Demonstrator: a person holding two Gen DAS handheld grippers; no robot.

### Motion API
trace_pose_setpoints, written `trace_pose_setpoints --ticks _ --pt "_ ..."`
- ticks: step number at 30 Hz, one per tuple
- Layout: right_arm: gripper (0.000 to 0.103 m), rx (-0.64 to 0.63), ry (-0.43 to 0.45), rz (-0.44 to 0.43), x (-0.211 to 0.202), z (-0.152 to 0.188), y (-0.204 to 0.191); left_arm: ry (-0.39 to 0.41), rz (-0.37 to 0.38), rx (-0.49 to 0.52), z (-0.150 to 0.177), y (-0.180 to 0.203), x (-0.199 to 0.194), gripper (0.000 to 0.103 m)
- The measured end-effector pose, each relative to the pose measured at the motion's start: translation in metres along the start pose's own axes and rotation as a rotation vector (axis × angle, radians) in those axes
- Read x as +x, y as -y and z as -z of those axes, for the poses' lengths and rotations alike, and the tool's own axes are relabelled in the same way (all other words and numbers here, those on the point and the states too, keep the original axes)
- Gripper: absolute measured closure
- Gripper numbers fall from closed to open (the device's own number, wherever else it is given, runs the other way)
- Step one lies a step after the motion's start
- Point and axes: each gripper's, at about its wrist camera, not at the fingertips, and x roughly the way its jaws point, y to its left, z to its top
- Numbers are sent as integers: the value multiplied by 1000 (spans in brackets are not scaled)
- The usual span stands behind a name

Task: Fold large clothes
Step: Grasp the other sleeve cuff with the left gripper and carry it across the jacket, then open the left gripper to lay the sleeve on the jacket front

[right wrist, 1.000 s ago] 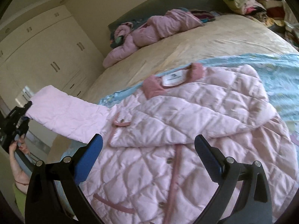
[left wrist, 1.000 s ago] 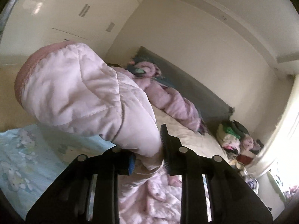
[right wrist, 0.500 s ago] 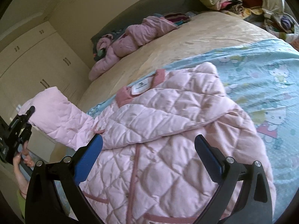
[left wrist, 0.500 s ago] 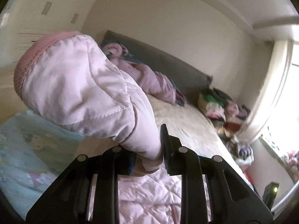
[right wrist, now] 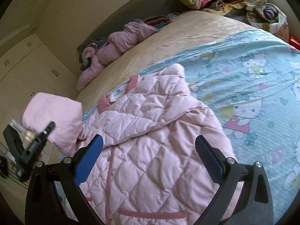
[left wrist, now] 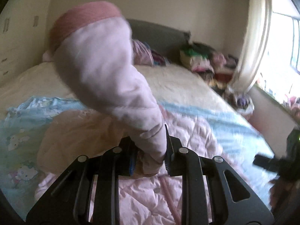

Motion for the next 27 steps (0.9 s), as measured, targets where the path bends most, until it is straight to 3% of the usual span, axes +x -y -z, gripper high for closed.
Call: trace_pose_setpoints --ticks 6,15,17,18,19,20,24,27 --pt "5 24 9 12 -4 -3 15 -125 -18 132 34 19 34 87" --pt "5 55 8 10 -2 -5 25 -220 -64 324 75 40 58 80" --pt "5 51 1 9 0 -6 24 -230 -77 359 81 45 58 74" --pt "5 51 -2 6 1 -6 23 -240 -76 375 83 46 58 59" --pt "5 51 -5 4 2 -6 23 -245 -65 379 85 51 57 32" --pt "5 49 -10 -3 4 -6 21 -250 -52 380 86 53 54 24" --pt "5 41 -32 -33 10 -9 13 -264 -64 430 95 61 46 22" --pt "5 26 -49 -50 16 -12 4 -283 -44 424 101 61 34 13"
